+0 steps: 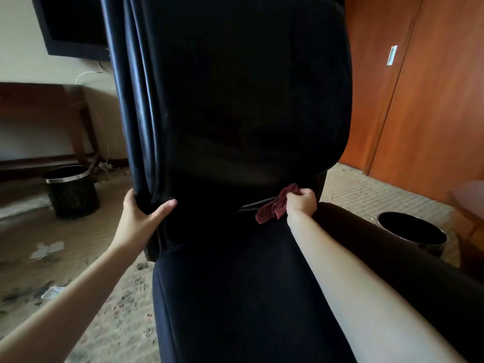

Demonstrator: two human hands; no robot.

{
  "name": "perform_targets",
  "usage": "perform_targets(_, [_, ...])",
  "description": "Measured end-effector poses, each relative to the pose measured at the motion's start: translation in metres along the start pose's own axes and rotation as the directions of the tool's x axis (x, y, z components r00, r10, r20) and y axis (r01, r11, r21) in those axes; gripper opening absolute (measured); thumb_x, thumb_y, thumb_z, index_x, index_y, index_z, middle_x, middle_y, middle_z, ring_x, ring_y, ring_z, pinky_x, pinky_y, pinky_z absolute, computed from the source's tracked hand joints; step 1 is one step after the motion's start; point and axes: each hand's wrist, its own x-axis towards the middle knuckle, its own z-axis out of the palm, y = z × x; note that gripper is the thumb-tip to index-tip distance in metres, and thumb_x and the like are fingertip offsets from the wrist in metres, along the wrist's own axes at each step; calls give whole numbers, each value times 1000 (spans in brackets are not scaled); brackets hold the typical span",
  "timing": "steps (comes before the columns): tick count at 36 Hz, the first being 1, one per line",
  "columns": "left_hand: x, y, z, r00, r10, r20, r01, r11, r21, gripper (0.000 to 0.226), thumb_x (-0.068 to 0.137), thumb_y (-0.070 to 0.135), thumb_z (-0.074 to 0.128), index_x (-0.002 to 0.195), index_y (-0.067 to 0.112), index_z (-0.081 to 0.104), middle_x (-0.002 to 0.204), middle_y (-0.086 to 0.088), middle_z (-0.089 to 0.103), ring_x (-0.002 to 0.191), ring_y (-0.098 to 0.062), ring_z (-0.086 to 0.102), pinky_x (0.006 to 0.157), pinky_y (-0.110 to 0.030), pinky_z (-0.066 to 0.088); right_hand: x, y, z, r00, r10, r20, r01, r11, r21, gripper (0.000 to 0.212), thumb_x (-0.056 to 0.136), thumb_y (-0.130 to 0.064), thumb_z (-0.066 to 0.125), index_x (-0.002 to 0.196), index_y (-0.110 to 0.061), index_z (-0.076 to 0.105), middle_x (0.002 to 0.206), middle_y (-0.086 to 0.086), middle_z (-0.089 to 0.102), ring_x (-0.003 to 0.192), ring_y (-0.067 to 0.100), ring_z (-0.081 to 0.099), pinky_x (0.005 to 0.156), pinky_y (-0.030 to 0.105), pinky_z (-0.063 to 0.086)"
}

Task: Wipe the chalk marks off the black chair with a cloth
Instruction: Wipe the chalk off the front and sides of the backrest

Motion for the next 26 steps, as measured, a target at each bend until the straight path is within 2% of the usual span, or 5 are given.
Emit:
perform_targets(5, [0,-1,7,996,53,-66,-52,999,12,69,71,41,77,125,11,48,114,-1,59,102,-16,56,85,-28,43,-29,0,22,997,-28,77,23,997,73,10,90,-9,60,82,-14,57,82,12,64,67,26,61,57,24,54])
perform_targets(8, [-2,-3,8,994,70,-90,-69,998,11,66,72,42,77,124,12,48,112,1,58,102,-15,56,86,-29,43,-47,11,41,989,-94,116,94,996,8,25,85,-16,64,66,-24,50,77,4,62,73,32,65,70,46,57])
perform_targets(13, [-3,-4,10,991,68,-113,-69,998,-8,71,70,45,76,126,12,47,114,1,58,102,-15,56,86,-29,44,-98,15,49,939,-194,285,233,966,-110,4,86,-12,61,83,-12,62,93,5,65,85,19,59,68,15,32])
perform_targets(19, [-8,-3,13,989,33,-142,-37,999,-25,70,73,43,76,127,12,44,115,1,57,105,-17,56,88,-30,44,-139,16,55,830,-307,465,406,905,-129,13,82,-13,65,94,-10,66,100,3,66,94,16,59,78,19,39])
perform_targets(26, [-10,4,15,990,19,-138,-23,999,-27,66,78,36,74,130,12,41,112,6,52,101,-10,50,85,-23,38,-106,19,40,911,-198,361,223,975,-26,8,79,-10,67,84,-12,60,80,3,63,76,18,61,74,26,49])
